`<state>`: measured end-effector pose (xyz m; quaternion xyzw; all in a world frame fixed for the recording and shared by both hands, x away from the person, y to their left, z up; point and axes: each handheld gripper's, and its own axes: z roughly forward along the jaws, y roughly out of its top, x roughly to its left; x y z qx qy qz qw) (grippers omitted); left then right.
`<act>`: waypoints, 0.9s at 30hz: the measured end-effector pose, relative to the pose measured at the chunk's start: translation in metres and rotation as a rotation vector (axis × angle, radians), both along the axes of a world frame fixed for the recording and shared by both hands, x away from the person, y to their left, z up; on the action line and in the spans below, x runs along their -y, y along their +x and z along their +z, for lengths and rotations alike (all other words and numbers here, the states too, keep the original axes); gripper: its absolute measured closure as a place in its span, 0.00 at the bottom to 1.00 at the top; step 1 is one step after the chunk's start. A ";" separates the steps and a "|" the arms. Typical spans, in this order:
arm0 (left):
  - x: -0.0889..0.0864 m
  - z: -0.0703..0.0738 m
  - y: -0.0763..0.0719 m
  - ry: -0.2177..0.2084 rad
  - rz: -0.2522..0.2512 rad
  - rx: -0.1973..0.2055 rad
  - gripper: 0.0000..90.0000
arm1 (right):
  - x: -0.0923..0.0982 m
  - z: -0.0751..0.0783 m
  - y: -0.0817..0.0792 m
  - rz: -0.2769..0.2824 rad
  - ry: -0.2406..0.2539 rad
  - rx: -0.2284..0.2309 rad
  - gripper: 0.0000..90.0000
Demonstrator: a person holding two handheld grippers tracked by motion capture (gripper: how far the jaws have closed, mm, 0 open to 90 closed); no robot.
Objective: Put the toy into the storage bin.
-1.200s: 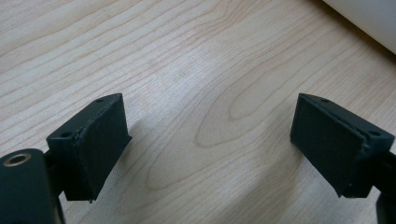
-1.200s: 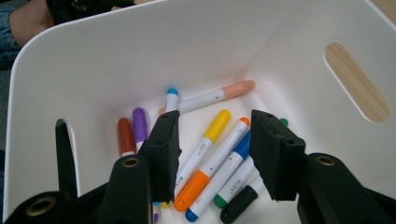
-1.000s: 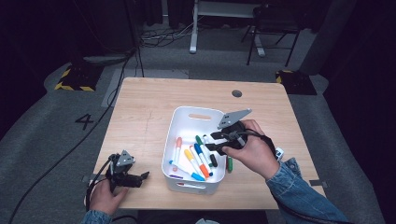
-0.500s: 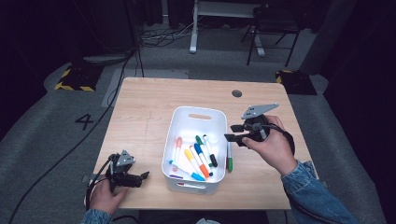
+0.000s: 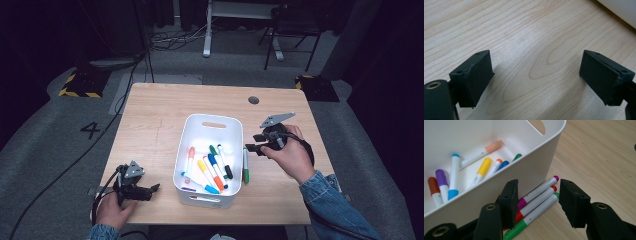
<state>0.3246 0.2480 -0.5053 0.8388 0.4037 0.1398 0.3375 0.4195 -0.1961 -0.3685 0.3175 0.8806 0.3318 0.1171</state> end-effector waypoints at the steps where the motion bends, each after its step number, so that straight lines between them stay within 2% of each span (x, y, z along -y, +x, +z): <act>1: 0.000 0.000 0.000 0.000 0.000 0.000 0.13 | -0.001 -0.004 0.001 -0.007 0.001 -0.008 0.56; 9: 0.000 0.000 0.000 0.000 0.000 0.000 0.13 | -0.005 -0.035 0.014 -0.009 -0.021 -0.052 0.55; 17: 0.000 0.000 0.000 0.005 -0.002 0.004 0.13 | -0.006 -0.065 0.022 -0.026 -0.076 -0.096 0.56; 27: 0.000 0.000 0.000 0.000 0.000 0.000 0.13 | -0.003 -0.091 0.028 -0.050 -0.110 -0.149 0.57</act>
